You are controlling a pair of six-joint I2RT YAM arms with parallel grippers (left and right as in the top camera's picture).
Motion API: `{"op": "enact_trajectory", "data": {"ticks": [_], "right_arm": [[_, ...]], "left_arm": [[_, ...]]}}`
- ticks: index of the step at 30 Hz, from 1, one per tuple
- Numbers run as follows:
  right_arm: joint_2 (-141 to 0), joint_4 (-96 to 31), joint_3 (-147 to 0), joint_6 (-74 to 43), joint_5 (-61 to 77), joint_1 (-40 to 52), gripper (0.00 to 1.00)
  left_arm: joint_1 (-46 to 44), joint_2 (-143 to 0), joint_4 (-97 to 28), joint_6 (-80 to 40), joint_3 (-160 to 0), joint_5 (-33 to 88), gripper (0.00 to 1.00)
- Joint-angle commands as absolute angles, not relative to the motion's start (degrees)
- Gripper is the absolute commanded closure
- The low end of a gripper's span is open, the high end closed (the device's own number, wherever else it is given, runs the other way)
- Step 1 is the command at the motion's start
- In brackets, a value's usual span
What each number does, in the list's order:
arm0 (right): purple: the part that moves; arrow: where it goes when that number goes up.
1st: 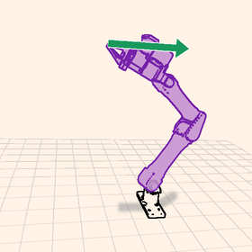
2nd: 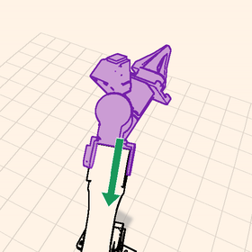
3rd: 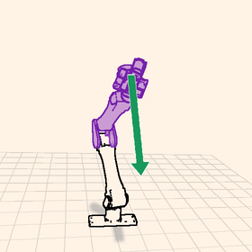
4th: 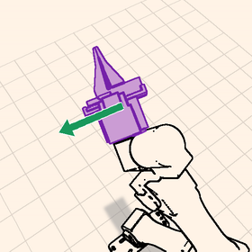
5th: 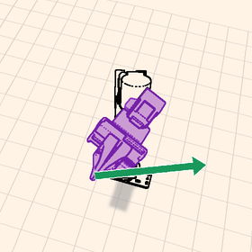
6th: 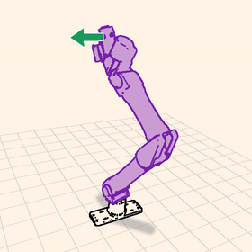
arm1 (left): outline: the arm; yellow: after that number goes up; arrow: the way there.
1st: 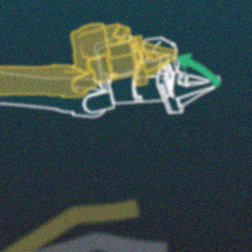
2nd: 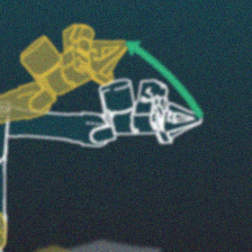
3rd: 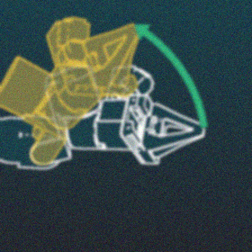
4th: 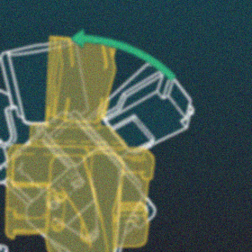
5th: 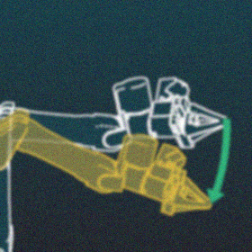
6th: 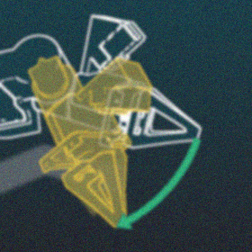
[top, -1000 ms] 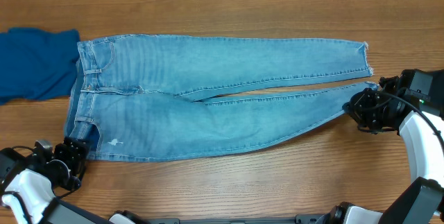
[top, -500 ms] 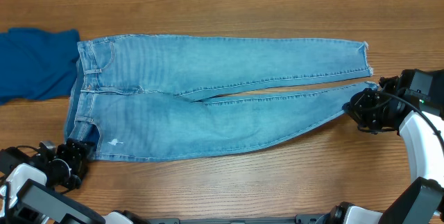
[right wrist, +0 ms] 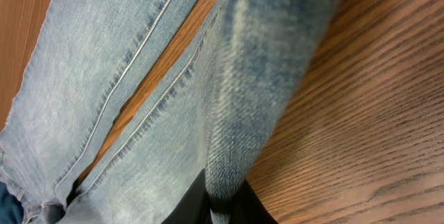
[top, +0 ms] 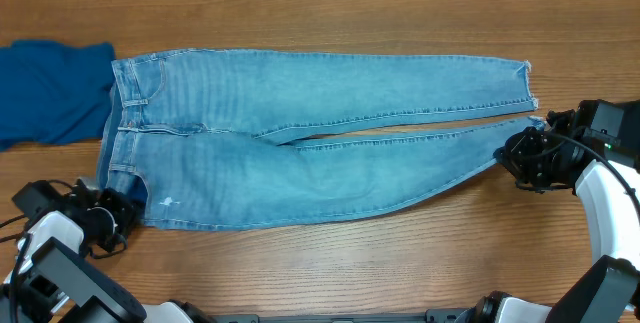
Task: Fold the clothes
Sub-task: 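Lift the lower leg and waist with both grippers, folding over the upper leg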
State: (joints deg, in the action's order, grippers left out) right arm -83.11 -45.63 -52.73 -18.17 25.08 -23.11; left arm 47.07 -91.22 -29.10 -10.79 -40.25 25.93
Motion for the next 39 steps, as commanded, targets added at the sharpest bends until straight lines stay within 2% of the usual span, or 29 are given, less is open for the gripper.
{"op": "enact_trajectory", "data": {"ticks": [1, 8, 15, 19, 23, 34, 39], "right_arm": [[-82.1, -45.4, -54.6, -18.0, 24.9, -22.8, 0.9], [-79.7, -49.5, -57.7, -17.6, 21.4, -22.8, 0.91], [-74.7, -53.6, -58.9, -17.8, 20.4, -22.8, 0.94], [-72.0, -56.2, -58.9, -18.0, 17.9, -22.8, 0.94], [-70.9, -57.6, -58.9, -18.0, 16.5, -22.9, 0.94], [-67.7, -61.6, -59.0, -18.0, 14.1, -22.9, 0.96], [-62.9, -62.8, -59.0, -18.0, 12.4, -22.9, 0.96]], "left_arm": [[46.2, -91.9, -31.4, -10.5, -39.8, 25.3, 0.88], [46.5, -89.3, -43.8, -7.8, -48.3, 24.7, 0.95], [46.5, -81.7, -55.4, -7.7, -59.1, 21.9, 0.95], [46.4, -76.3, -58.3, -7.3, -63.9, 20.6, 0.88], [46.4, -73.7, -59.3, -7.3, -64.7, 20.1, 0.87], [46.4, -70.0, -66.3, -7.2, -67.9, 16.3, 0.96], [46.4, -66.0, -67.5, -7.3, -69.2, 16.3, 0.96]]}}
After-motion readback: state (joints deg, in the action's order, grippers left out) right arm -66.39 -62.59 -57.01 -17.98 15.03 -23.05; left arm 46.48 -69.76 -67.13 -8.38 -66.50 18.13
